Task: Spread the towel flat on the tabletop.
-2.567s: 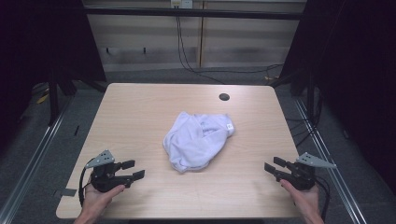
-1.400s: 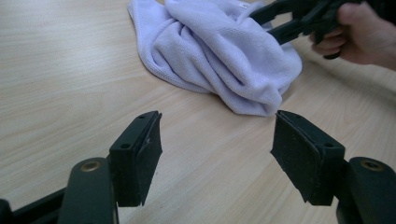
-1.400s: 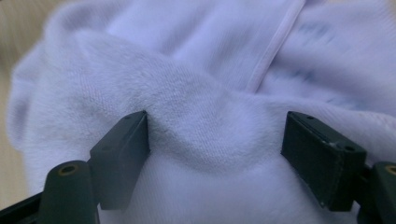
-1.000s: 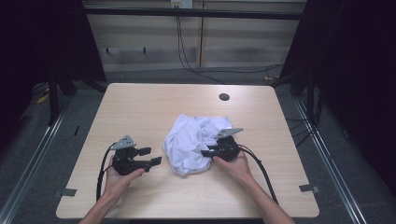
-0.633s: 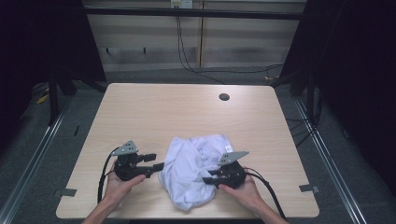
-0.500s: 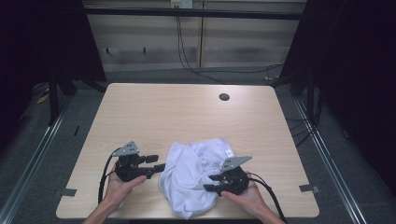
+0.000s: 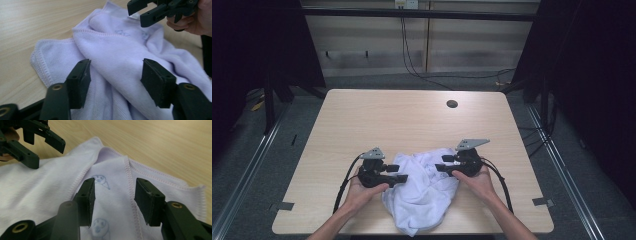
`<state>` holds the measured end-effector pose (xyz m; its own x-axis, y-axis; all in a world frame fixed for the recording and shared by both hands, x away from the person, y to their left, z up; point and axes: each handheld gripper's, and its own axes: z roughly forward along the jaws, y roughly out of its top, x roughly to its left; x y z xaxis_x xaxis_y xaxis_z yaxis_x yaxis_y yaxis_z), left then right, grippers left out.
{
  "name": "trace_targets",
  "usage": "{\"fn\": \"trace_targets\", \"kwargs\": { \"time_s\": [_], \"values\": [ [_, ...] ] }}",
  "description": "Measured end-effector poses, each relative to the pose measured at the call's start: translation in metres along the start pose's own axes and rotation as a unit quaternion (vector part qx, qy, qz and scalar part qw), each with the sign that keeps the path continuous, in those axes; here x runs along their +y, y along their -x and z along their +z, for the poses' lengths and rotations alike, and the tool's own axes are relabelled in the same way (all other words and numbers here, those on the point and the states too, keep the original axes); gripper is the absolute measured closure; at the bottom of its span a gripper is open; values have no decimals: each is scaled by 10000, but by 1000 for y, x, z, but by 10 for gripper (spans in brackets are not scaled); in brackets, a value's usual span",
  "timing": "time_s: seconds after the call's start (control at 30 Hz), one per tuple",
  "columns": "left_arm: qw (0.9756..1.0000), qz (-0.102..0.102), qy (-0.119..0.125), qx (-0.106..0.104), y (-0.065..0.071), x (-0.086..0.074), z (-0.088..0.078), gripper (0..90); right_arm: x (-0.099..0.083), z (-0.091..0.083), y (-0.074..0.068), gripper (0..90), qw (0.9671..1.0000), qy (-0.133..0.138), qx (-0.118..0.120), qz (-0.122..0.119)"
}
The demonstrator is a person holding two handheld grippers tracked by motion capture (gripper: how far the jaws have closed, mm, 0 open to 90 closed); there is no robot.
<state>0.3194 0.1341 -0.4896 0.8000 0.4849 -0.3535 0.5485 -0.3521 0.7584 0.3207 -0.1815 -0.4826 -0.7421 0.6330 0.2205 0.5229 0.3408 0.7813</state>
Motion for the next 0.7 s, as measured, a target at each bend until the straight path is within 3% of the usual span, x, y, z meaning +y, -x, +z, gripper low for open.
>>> {"fn": "trace_targets", "kwargs": {
  "time_s": [0.17, 0.2, 0.3, 0.4, 0.43, 0.47, 0.5, 0.53, 0.57, 0.6, 0.63, 0.67, 0.7],
  "values": [
    [9996, -88, -170, -223, -1, 0, 14, 376, -7, 15, 4, 413, 9995, -312, 55, -84],
    [9990, -17, -294, -328, 1, 0, 16, 458, -8, 19, 4, 386, 9993, -356, 60, -101],
    [9988, 121, -367, -297, 5, -1, 15, 706, -9, 24, 1, 412, 9994, -344, 17, -106],
    [9992, 70, -116, -383, 5, 3, 4, 813, -7, 19, -8, 739, 9988, -388, -130, -267],
    [9992, 70, -116, -383, 5, 3, 4, 819, -7, 19, -8, 739, 9988, -388, -130, -267],
    [9991, 0, 125, -416, 2, 6, -7, 823, -4, 12, -8, 832, 9993, -303, -124, -189],
    [9991, 0, 125, -416, 2, 6, -7, 827, -4, 12, -8, 832, 9993, -303, -124, -189],
    [9986, -36, 323, -409, -1, 8, -19, 829, 0, 1, -5, 847, 9998, -144, -160, 14],
    [9986, -36, 323, -409, -1, 8, -19, 829, 1, -3, -3, 849, 9998, -47, -156, 90],
    [9977, -86, 562, -362, -4, 10, -33, 830, 3, -11, -1, 848, 9996, 76, -187, 190],
    [9977, -86, 562, -362, -4, 10, -33, 830, 3, -11, -1, 848, 9996, 76, -187, 190],
    [9954, -137, 893, -307, -7, 14, -49, 830, 7, -27, 5, 848, 9983, 327, -313, 370],
    [9954, -137, 893, -307, -7, 14, -49, 831, 8, -35, 8, 847, 9972, 460, -379, 453]
  ]
}}
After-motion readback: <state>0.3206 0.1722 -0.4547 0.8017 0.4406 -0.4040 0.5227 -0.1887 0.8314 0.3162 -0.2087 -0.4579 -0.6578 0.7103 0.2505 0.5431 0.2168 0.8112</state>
